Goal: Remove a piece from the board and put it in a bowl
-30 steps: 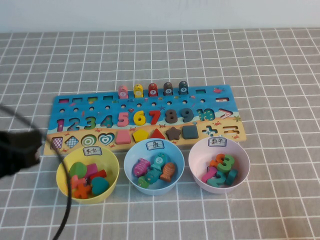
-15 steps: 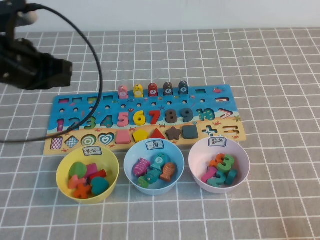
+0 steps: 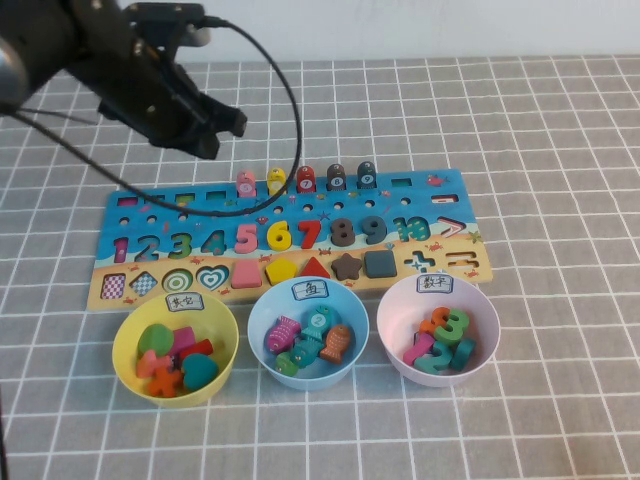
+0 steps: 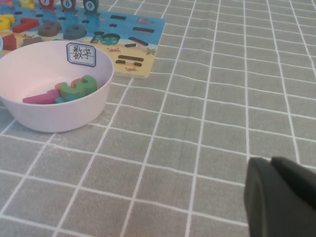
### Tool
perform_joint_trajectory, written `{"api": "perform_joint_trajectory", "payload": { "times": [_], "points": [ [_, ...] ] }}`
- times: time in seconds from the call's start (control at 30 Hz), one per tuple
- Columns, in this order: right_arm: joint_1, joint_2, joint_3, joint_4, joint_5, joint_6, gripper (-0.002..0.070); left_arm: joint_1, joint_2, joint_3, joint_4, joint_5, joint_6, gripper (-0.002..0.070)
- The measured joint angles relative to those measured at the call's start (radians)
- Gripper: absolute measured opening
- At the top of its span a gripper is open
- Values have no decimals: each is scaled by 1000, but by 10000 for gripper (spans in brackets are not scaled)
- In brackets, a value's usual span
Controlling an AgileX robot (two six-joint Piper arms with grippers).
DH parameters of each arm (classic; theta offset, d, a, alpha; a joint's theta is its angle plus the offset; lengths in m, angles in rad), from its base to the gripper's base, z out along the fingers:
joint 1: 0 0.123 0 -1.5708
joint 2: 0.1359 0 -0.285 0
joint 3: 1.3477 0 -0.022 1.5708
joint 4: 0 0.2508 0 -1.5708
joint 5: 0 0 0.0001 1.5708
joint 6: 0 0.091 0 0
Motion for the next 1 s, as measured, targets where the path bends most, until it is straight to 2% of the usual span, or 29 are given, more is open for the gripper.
{"api": "perform_joint_trajectory", "payload": {
  "times": [0.37,0.43,0.5,0.57,0.67,0.77,1.0],
  "points": [
    [0,0,0,0,0,0,-17,-9,245,-320,58,87,-76,11],
    [0,0,0,0,0,0,-17,-9,265,-337,60,87,-78,62],
    [0,0,0,0,0,0,-17,-9,279,-344,60,79,-80,143],
    [0,0,0,0,0,0,-17,-9,285,-345,60,74,-95,255],
    [0,0,0,0,0,0,-17,-9,293,-347,62,63,-158,365],
    [0,0,0,0,0,0,-17,-9,304,-347,62,56,-194,401],
    [0,0,0,0,0,0,-17,-12,318,-347,50,33,-203,414]
  ]
}}
